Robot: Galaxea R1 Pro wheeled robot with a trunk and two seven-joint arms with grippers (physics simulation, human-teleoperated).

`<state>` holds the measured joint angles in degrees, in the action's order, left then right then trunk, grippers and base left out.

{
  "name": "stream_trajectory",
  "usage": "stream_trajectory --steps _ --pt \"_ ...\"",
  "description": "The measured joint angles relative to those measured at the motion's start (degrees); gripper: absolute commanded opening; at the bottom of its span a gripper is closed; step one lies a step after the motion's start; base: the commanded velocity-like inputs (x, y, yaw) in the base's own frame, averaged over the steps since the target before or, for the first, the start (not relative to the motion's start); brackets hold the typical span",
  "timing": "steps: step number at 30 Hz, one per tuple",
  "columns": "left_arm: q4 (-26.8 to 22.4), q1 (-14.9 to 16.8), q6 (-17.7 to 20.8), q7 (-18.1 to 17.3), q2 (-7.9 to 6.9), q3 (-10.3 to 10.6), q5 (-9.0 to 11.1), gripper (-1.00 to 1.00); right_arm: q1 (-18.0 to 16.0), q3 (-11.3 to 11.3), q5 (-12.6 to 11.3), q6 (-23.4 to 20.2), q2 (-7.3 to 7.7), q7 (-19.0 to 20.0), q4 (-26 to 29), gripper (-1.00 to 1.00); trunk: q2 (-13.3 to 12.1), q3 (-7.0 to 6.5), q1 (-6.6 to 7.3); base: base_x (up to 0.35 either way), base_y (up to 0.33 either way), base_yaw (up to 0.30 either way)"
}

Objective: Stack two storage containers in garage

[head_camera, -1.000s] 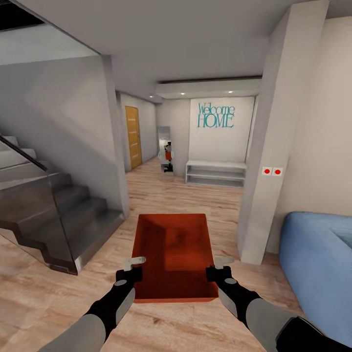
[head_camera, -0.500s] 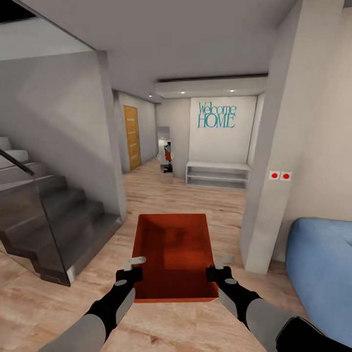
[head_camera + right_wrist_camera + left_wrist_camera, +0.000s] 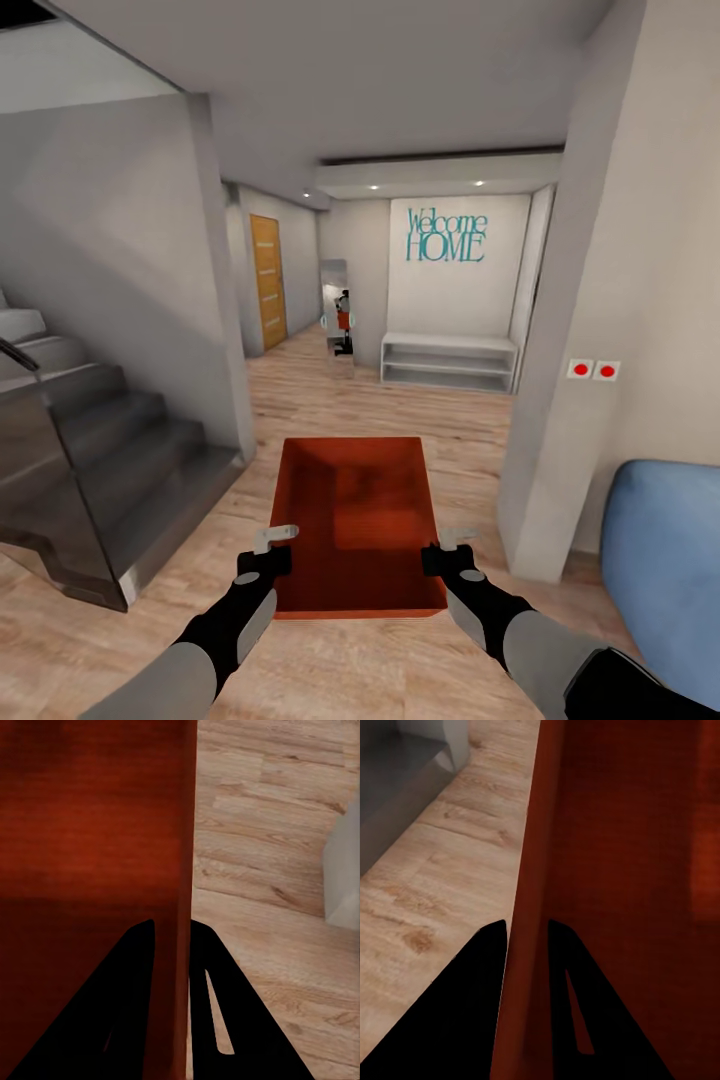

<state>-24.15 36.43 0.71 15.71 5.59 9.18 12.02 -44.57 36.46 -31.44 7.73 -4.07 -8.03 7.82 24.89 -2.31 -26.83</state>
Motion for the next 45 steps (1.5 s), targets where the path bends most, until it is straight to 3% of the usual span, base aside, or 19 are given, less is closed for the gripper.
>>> stream_trajectory --steps 45 --pt "0.06 0.01 0.14 -0.31 -0.17 -0.18 -0.20 -1.00 0.00 0.23 -0.29 0.15 -0.26 -0.25 -0.26 -1.00 0.00 0.00 0.00 0.322 0.000 0.000"
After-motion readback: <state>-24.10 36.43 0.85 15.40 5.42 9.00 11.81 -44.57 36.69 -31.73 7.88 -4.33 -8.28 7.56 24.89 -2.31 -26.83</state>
